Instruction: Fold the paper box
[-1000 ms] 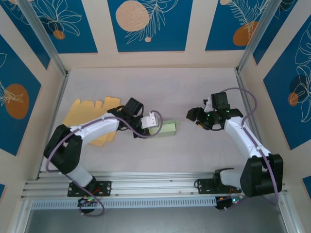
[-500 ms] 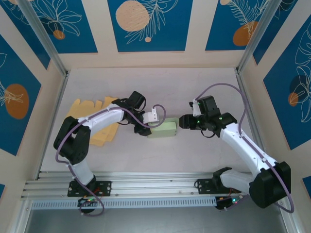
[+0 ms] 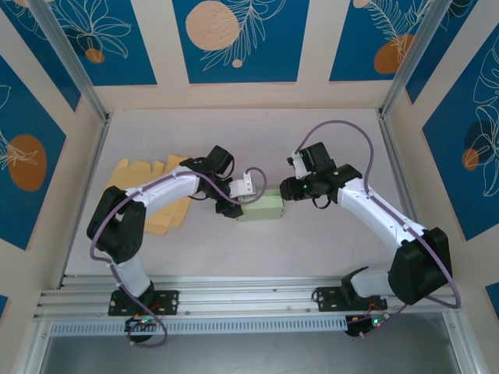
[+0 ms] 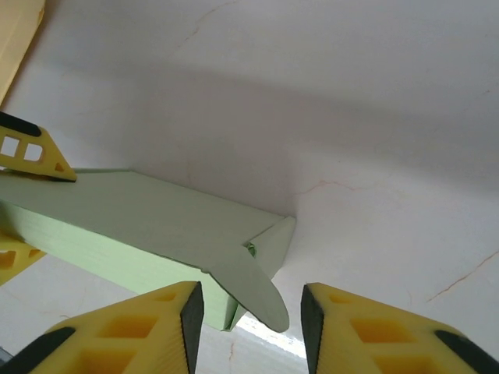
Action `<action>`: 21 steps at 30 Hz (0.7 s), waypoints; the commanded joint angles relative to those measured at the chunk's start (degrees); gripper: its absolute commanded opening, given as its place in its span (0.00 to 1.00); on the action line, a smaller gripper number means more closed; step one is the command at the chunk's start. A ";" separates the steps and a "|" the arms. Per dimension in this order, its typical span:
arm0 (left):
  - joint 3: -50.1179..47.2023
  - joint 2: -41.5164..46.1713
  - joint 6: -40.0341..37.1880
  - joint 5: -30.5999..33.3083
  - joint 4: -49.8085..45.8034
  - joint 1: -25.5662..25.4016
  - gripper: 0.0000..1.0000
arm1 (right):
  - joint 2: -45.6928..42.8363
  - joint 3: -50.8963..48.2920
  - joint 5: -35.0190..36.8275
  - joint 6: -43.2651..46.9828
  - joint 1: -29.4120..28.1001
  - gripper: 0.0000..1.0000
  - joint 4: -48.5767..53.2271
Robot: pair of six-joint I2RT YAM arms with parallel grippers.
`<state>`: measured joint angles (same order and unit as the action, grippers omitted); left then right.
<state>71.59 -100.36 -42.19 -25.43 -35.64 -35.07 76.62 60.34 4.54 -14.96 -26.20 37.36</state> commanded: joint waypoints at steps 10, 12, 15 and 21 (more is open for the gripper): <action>0.52 -1.67 -0.11 2.23 -0.86 0.54 0.45 | 0.42 1.54 0.93 -3.38 -2.53 0.22 2.81; 0.26 -1.44 -0.06 2.43 -0.49 0.44 0.46 | 0.55 1.54 0.73 -4.15 -2.83 0.21 2.71; 0.04 -1.42 0.00 2.57 -0.05 0.49 0.46 | 0.87 1.53 1.13 -5.61 -3.28 0.18 2.45; 0.10 -1.66 0.07 2.93 -0.05 0.47 0.46 | 1.33 1.45 0.57 -8.27 -3.94 0.15 1.35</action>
<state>71.72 -100.66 -42.11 -24.01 -35.16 -35.05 77.30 60.66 5.43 -20.95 -29.43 39.00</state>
